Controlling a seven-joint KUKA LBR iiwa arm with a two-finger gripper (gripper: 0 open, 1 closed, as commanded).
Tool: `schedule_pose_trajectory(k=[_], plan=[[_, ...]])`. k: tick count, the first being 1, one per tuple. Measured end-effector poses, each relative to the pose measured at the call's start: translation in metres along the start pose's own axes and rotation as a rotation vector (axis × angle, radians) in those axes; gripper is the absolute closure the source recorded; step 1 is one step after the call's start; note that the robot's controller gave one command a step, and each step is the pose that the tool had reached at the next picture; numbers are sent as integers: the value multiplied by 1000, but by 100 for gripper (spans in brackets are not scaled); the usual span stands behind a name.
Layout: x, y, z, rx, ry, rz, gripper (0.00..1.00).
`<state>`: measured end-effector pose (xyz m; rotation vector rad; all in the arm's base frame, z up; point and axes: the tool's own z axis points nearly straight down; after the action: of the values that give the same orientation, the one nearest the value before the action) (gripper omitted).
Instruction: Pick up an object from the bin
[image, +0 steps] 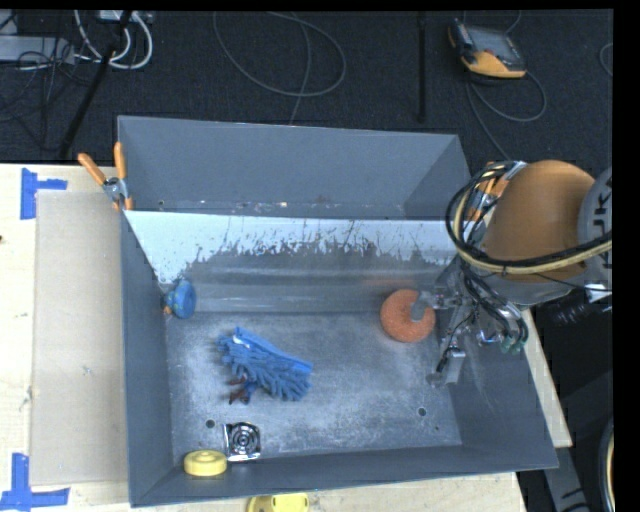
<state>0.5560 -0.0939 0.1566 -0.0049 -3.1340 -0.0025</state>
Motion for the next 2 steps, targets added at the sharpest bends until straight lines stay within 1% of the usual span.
schedule_pose_trajectory(k=[1,2], plan=[[-1,0,-5,1,-7,-2,0],[-34,14,37,3,-19,2,0]])
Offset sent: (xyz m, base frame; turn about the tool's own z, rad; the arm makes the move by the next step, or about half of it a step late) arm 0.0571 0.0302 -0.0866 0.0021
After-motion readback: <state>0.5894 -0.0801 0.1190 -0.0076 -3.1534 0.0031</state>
